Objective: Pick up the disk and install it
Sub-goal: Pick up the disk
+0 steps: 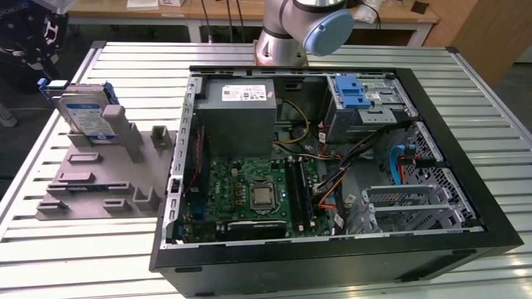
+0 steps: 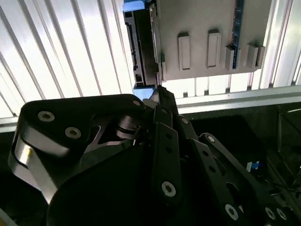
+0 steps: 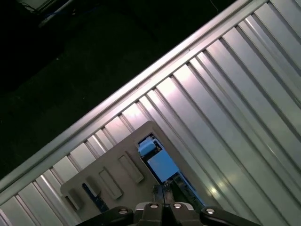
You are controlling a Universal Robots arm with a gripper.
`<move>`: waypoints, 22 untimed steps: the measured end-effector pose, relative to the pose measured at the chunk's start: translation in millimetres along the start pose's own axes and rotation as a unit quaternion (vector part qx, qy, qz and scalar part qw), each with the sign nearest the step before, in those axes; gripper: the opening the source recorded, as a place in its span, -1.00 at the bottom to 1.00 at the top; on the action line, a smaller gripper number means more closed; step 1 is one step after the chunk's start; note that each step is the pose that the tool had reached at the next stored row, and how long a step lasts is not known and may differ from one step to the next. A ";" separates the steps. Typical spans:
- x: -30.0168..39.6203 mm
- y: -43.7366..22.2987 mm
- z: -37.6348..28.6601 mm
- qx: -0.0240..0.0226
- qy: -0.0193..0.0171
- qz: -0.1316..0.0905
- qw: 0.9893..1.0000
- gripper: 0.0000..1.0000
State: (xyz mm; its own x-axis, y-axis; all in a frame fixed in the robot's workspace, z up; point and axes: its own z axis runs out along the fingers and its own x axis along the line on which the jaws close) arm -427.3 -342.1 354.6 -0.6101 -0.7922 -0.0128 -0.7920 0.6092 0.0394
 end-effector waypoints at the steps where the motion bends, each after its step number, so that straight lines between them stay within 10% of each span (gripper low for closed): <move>1: 0.0 0.0 0.0 0.000 0.000 -0.009 1.000 -0.79; 11: 0.0 0.0 0.7 -0.001 0.004 -0.100 0.995 -0.79; 22: 0.0 -0.1 1.7 -0.002 0.007 -0.196 0.981 -0.79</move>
State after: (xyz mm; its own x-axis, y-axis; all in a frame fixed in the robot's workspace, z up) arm -427.3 -342.1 353.0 -0.2593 -0.9657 -0.0134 -0.9652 0.2586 0.0392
